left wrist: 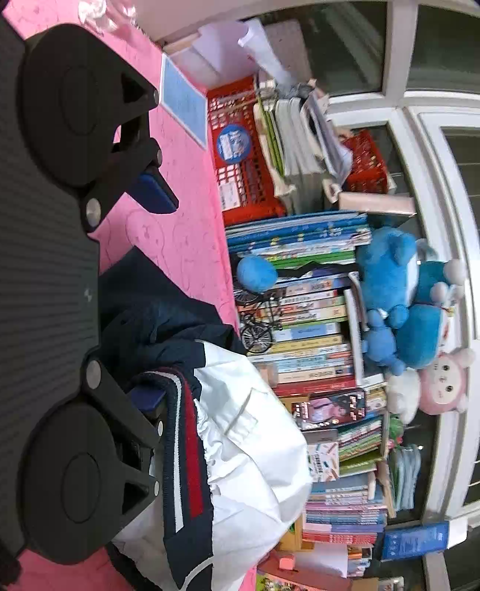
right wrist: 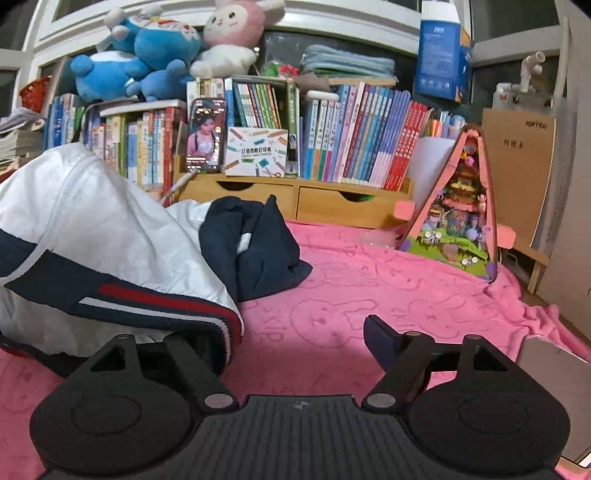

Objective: Fold clothes

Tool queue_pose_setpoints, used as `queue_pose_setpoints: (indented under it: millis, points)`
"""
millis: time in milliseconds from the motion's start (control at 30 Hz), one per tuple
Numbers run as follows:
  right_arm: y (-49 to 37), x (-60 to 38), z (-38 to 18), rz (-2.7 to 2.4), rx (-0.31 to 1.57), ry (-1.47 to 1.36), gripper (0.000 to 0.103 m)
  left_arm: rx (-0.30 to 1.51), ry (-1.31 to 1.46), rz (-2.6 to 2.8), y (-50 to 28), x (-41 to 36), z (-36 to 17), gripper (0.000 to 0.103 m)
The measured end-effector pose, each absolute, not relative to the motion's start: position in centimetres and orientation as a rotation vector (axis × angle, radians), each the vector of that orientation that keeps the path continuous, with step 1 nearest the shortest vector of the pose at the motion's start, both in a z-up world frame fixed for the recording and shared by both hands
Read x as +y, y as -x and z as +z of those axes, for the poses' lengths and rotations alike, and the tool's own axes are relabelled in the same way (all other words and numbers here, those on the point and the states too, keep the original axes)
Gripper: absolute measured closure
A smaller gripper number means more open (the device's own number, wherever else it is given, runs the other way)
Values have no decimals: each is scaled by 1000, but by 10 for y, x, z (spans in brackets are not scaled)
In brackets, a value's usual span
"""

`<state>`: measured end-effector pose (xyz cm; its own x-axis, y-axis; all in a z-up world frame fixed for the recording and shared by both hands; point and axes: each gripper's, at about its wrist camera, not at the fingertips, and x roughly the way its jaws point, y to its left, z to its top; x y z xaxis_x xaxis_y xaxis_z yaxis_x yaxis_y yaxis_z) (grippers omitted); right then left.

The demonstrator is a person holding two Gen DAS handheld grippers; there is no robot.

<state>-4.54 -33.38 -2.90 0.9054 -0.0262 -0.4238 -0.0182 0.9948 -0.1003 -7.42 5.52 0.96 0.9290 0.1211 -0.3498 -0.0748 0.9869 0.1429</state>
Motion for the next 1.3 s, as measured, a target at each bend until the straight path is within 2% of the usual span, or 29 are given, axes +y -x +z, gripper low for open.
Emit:
queue_pose_setpoints:
  millis: [67, 100, 133, 200, 467, 833, 1133, 1300]
  points:
    - [64, -340, -21, -8, 403, 74, 22, 342, -26, 64, 95, 65, 26, 9]
    - [74, -342, -16, -19, 377, 71, 18, 328, 19, 46, 105, 71, 35, 8]
    - [83, -343, -11, -31, 354, 78, 9, 302, 26, 37, 114, 75, 43, 3]
    - [92, -342, -8, -13, 352, 108, 2, 261, -52, 103, 121, 76, 49, 0]
    - [95, -312, -41, -15, 453, 295, 2, 496, -7, 134, 102, 90, -9, 0]
    - [116, -339, -24, 153, 438, 73, 1, 555, -54, 34, 119, 76, -20, 0]
    - [140, -237, -37, 299, 256, 520, 0, 511, -168, -39, 117, 34, -25, 0]
    - [157, -196, -42, 462, 217, 581, 0, 506, -169, -39, 115, 31, -26, 0]
